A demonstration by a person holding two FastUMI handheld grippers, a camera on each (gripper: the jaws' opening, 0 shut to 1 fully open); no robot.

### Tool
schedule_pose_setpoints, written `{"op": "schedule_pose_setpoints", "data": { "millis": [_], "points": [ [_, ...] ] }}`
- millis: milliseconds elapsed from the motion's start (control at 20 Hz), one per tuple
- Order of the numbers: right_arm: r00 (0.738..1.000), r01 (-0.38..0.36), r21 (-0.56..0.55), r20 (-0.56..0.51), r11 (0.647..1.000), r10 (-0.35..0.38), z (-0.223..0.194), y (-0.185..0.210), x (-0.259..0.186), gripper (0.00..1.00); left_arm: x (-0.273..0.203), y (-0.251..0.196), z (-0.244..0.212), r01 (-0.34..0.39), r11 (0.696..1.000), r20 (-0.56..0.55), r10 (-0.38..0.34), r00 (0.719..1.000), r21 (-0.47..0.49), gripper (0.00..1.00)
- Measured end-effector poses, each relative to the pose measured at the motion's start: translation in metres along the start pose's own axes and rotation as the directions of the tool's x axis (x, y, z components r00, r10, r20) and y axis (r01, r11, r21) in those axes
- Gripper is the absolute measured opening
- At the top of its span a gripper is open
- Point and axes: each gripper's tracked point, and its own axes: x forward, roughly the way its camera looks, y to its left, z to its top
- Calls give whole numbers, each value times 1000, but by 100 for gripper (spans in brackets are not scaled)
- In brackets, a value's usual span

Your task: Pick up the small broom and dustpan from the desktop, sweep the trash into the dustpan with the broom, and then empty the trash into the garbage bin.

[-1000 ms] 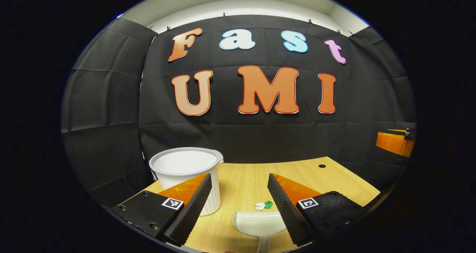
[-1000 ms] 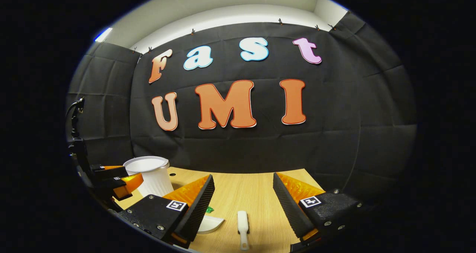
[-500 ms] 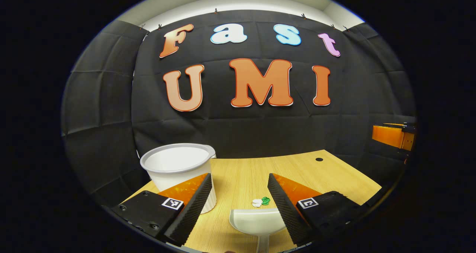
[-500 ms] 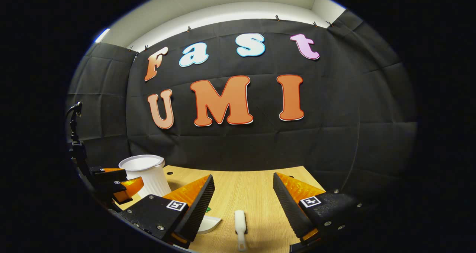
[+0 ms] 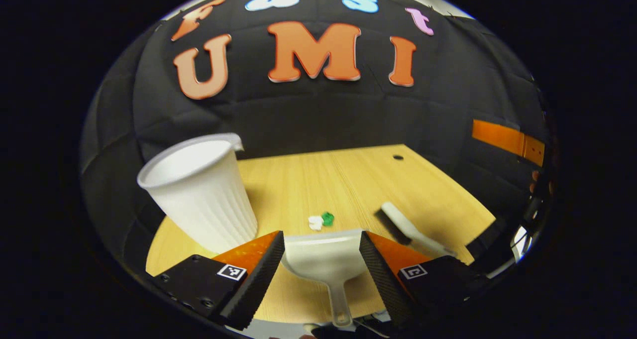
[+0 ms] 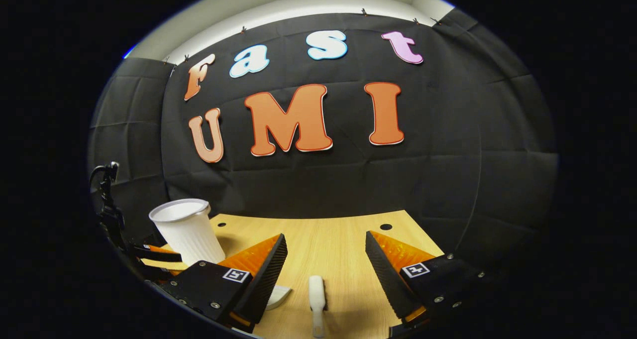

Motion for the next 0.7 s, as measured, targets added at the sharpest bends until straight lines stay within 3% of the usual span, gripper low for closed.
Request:
{"op": "schedule_pose_setpoints", "data": {
  "millis": [100, 250, 550, 700],
  "points": [
    [1000, -9, 2, -17, 1000, 9, -8, 0, 3, 95, 14, -7, -42, 43, 999, -160, -46, 986, -19, 96],
    [999, 1, 28, -50, 1000, 0, -23, -13, 7, 95, 15, -15, -96, 56, 990, -421, -107, 901, -132, 98],
    [991, 54, 79, -126, 995, -44, -54, -42, 13, 95, 41, -24, -133, 31, 986, -604, -126, 787, -166, 98],
    [988, 69, 85, -141, 994, -57, -61, -50, 16, 95, 52, -25, -140, 39, 987, -644, -130, 754, -155, 98]
  ]
}}
